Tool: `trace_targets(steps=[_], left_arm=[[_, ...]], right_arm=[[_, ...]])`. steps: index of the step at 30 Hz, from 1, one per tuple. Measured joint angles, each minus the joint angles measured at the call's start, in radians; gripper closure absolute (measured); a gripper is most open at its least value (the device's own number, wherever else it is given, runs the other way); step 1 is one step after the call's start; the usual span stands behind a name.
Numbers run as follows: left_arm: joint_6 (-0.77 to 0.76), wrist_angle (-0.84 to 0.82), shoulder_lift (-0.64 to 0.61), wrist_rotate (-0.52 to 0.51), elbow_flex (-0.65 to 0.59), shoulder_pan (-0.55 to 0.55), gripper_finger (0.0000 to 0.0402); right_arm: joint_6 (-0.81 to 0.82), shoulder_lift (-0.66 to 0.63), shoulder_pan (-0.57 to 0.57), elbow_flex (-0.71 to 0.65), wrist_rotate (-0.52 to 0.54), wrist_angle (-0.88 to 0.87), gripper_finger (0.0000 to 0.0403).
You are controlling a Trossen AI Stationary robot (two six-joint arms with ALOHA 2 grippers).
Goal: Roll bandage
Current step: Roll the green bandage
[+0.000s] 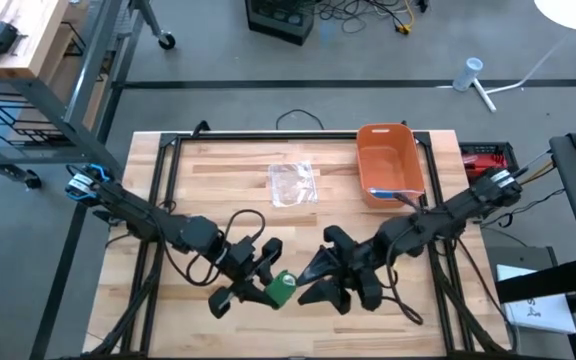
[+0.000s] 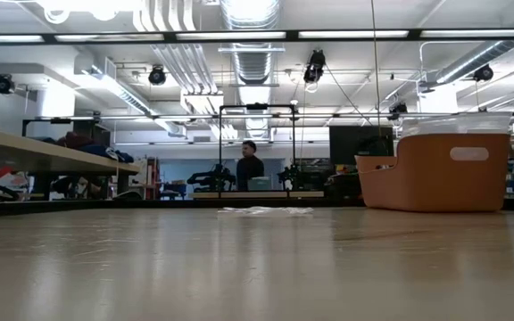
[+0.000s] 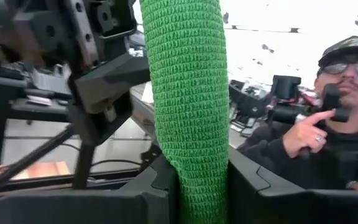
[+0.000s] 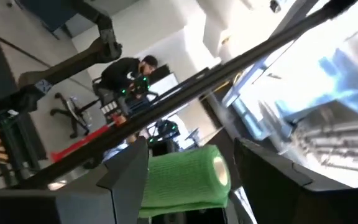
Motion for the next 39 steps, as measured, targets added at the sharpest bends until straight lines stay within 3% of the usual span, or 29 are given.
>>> trace_targets(steps=[8, 15, 22, 31, 37, 39], left_arm=[[-0.033, 0.004, 0.000, 0.006, 0.000, -0.011, 0.0327], [-0.037, -0.026, 0.000, 0.008, -0.004, -0.016, 0.0327], [-0.036, -0.058, 0.000, 0.008, -0.005, -0.016, 0.0327], [-0.032, -0.100, 0.000, 0.007, -0.009, -0.016, 0.0327], [-0.036, -0.124, 0.000, 0.003, -0.009, -0.015, 0.0327], [-0.037, -0.127, 0.000, 0.005, -0.009, -0.015, 0.0327]], right_arm=[[-0.050, 0.077, -0.059, 0.000, -0.065, 0.193, 0.0168], [0.036, 0.116, -0.109, 0.019, -0.194, 0.200, 0.0181], [0.165, 0.137, -0.143, 0.069, -0.281, 0.104, 0.0247], [0.188, 0.135, -0.142, 0.162, -0.283, -0.149, 0.0366], [0.205, 0.115, -0.141, 0.180, -0.274, -0.228, 0.0401], [0.205, 0.106, -0.140, 0.180, -0.223, -0.239, 0.0401]])
